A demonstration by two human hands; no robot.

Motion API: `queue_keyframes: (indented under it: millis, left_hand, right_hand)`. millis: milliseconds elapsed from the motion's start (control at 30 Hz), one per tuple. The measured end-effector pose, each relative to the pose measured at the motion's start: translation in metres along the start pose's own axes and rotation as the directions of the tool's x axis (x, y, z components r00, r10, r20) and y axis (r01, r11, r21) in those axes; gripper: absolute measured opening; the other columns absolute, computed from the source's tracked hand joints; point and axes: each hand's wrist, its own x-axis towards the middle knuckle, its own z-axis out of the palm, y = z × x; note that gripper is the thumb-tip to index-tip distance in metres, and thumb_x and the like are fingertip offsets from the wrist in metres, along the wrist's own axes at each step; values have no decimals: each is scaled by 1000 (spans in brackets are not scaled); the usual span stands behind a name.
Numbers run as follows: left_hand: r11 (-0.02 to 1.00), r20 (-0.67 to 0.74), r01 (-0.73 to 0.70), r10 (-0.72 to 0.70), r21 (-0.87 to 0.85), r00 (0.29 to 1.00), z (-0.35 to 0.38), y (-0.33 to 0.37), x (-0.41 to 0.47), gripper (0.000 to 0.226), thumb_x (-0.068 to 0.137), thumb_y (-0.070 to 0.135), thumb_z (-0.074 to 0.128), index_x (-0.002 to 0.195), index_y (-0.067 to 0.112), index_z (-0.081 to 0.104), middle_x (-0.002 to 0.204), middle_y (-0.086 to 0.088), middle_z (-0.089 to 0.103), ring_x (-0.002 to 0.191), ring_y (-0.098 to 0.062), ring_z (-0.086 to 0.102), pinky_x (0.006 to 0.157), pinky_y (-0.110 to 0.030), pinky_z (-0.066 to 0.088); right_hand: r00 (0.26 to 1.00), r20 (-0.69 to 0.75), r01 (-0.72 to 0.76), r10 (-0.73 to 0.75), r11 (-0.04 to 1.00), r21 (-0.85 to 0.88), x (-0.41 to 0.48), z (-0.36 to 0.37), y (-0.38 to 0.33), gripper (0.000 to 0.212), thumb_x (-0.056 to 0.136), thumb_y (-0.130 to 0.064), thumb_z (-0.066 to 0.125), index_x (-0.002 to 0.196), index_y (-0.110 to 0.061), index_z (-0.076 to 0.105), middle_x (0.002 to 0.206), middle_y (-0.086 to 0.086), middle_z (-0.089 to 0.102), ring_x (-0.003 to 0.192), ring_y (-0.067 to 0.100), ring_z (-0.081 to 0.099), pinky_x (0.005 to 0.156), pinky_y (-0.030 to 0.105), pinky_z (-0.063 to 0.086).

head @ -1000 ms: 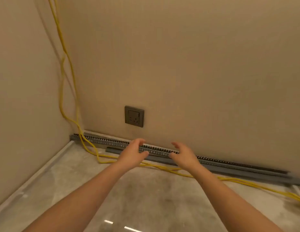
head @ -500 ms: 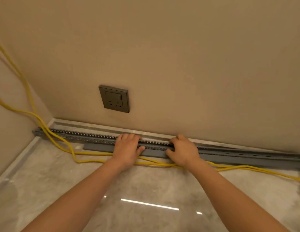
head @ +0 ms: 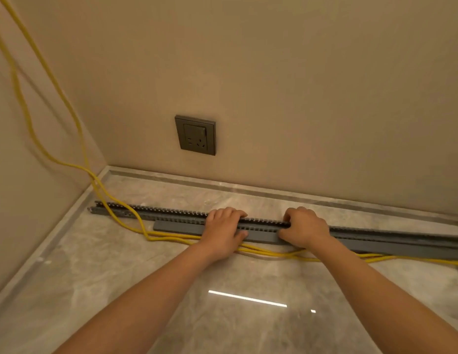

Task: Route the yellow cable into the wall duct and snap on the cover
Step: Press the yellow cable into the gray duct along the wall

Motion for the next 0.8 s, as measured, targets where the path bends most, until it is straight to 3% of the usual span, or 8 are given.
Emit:
queue_keyframes:
  millis: [67, 167, 233, 333, 400, 533, 667, 800]
  left_hand:
    - [996, 7, -63, 64, -55, 998, -5, -5, -11, 57, 91, 43, 54, 141, 29, 33, 138, 5, 40, 132, -18, 31, 116, -35, 17]
    - [991, -65, -123, 120, -49, 991, -14, -11, -25, 66, 87, 34, 62, 144, 25, 29, 144, 3, 33, 138, -16, 21, 121, -36, 13]
    - [992, -99, -122, 120, -16, 988, -18, -15, -33, 70, 85, 29, 65, 145, 23, 29, 146, 1, 30, 140, -17, 19, 119, -33, 14]
    - [996, -140, -81, 86, 42, 986, -24, -21, -47, 68, 82, 23, 66, 142, 23, 34, 142, 2, 33, 136, -16, 25, 113, -30, 25]
    - [992, -160, -79, 94, 101, 983, -27, -23, -56, 56, 81, 21, 63, 133, 24, 43, 132, 3, 40, 127, -16, 33, 104, -29, 33]
    - [991, -89, -64, 74, 117, 993, -24, -18, -68, 43, 84, 22, 58, 125, 26, 49, 123, 5, 50, 119, -17, 41, 95, -31, 37]
    - [991, -18, -17, 19, 130, 1000, -17, -14, -72, 39, 89, 31, 56, 127, 27, 50, 124, 4, 53, 119, -17, 42, 99, -32, 34]
    - [991, 17, 23, -25, 130, 1000, -29, -16, -73, 30, 97, 45, 41, 109, 25, 59, 111, 0, 63, 107, -22, 56, 88, -36, 41]
  right_hand:
    - [976, -190, 114, -107, 993, 29, -10, 4, -7, 47, 76, -36, 63, 120, -26, 54, 117, 0, 54, 112, 23, 49, 86, 36, 44]
    - [873, -359, 376, -329, 924, 67, -26, 8, -33, 28, 73, -31, 61, 100, -26, 65, 97, -6, 61, 100, 19, 55, 76, 31, 45]
    - [887, -255, 412, -385, 909, 63, -34, 10, -52, 15, 73, -36, 59, 86, -30, 65, 85, -9, 63, 88, 17, 60, 63, 26, 42]
    - [924, -14, 380, -382, 921, -91, -39, 13, -71, 24, 72, -40, 62, 94, -31, 65, 91, -8, 65, 87, 19, 62, 64, 27, 44]
    - [930, 23, 364, -368, 907, -210, -41, 14, -79, 26, 74, -31, 64, 100, -28, 64, 95, -4, 64, 88, 22, 62, 66, 30, 45]
    - [936, 31, 341, -351, 882, -324, -46, 16, -91, 13, 77, -22, 62, 89, -22, 55, 86, 1, 57, 83, 25, 60, 62, 32, 42]
    - [943, 99, 331, -317, 922, -202, -49, 22, -85, 11, 80, -30, 58, 84, -21, 54, 82, 0, 56, 76, 21, 54, 62, 32, 44]
    - [957, 4, 290, -291, 955, 70, -48, 12, -76, 13, 84, -32, 50, 76, -22, 51, 71, -3, 53, 68, 20, 51, 51, 28, 33]
